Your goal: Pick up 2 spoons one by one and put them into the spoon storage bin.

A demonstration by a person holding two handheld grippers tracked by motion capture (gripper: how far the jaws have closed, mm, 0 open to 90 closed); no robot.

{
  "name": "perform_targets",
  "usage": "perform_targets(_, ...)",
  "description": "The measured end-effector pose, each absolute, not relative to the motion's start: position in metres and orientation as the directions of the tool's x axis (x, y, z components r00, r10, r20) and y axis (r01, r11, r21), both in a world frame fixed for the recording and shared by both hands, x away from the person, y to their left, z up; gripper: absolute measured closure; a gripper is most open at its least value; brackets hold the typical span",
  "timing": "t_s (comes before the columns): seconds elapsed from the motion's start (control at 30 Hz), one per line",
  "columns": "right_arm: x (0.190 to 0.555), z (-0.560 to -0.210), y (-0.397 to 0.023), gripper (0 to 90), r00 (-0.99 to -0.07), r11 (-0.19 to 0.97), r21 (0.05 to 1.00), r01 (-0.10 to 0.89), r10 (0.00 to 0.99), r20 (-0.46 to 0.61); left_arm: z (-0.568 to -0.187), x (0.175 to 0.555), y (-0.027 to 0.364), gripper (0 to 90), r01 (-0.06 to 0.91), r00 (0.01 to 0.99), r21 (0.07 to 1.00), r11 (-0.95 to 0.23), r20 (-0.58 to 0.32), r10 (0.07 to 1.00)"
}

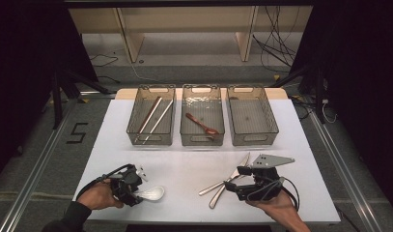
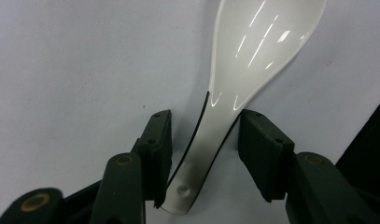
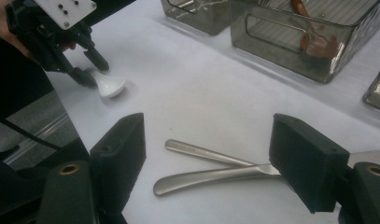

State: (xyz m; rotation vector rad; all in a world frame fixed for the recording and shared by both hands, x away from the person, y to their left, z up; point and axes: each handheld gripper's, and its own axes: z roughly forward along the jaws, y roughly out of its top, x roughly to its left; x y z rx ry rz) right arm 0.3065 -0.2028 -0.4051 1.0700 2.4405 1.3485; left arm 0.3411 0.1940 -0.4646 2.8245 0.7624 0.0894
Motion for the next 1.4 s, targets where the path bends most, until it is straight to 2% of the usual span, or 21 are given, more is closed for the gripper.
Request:
perform_targets(0.37,0.306,-0.404,-0.203,28.2,-0.733,0.339,0.790,0.510,0.652,0.193,-0.464,0.340,0.190,73.2,0.484,0.869,0.225,-0.846,-0.009,0.495)
perform_targets(1.03,0.307,-0.404,-0.204,28.7,-0.731,0.329,0.795,0.510,0.653,0.199,-0.464,0.348,0.198,75.3,0.583,0.809,0.255,-0.772,-0.098,0.579)
perform_targets(1.4,0.307,-0.403,-0.204,28.7,-0.729,0.325,0.796,0.512,0.655,0.201,-0.463,0.353,0.202,75.6,0.615,0.784,0.268,-0.742,-0.102,0.613)
